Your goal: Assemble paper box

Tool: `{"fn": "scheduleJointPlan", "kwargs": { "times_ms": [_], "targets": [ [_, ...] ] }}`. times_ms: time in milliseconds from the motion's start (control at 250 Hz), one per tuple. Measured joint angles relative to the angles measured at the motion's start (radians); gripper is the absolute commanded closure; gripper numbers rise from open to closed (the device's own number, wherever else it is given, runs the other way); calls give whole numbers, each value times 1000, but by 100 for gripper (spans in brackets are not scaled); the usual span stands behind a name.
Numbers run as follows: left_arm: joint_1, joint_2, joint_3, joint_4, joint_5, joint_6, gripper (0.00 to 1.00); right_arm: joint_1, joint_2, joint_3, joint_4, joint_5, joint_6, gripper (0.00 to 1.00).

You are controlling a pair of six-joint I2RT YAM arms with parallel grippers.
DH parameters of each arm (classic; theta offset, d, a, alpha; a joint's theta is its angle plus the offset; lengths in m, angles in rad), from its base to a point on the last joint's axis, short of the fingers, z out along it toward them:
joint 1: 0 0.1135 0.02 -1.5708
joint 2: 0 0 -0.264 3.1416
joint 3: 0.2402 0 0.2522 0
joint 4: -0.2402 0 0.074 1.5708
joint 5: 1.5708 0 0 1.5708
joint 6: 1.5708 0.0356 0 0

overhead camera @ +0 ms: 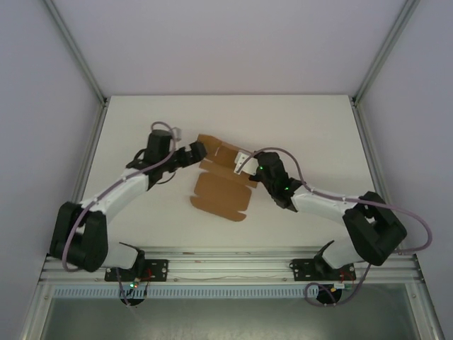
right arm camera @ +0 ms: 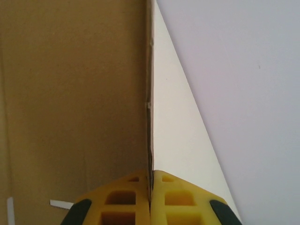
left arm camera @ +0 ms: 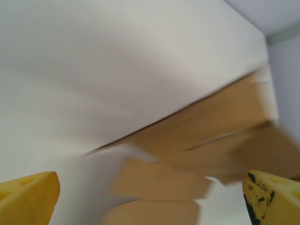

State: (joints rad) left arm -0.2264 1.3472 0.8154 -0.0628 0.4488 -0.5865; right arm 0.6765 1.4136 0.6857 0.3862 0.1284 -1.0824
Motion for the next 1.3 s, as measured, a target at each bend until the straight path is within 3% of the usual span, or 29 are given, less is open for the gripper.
{"fn": "scheduleJointPlan", "kwargs": {
  "times_ms": [124, 380, 648, 959, 1139, 1303],
  "targets": [
    [78, -35, -108, 0, -49, 72, 0, -35, -47, -8, -39, -62, 48, 100],
    [76, 72, -147, 61, -49, 162, 3, -59, -61, -8, -99, -147, 112, 100],
    [76, 180, -145, 190, 79, 178, 7, -61, -61, -8, -102, -185, 147, 100],
    [68, 180, -170, 352, 239, 167, 9, -63, -61, -8, -103, -204, 163, 100],
    [24, 230, -169, 462, 343, 142, 16, -63, -61, -8, -103, -225, 182, 100],
    [5, 303, -163, 531, 396, 100, 36, -63, -61, -8, -102, -238, 201, 100]
  ]
}}
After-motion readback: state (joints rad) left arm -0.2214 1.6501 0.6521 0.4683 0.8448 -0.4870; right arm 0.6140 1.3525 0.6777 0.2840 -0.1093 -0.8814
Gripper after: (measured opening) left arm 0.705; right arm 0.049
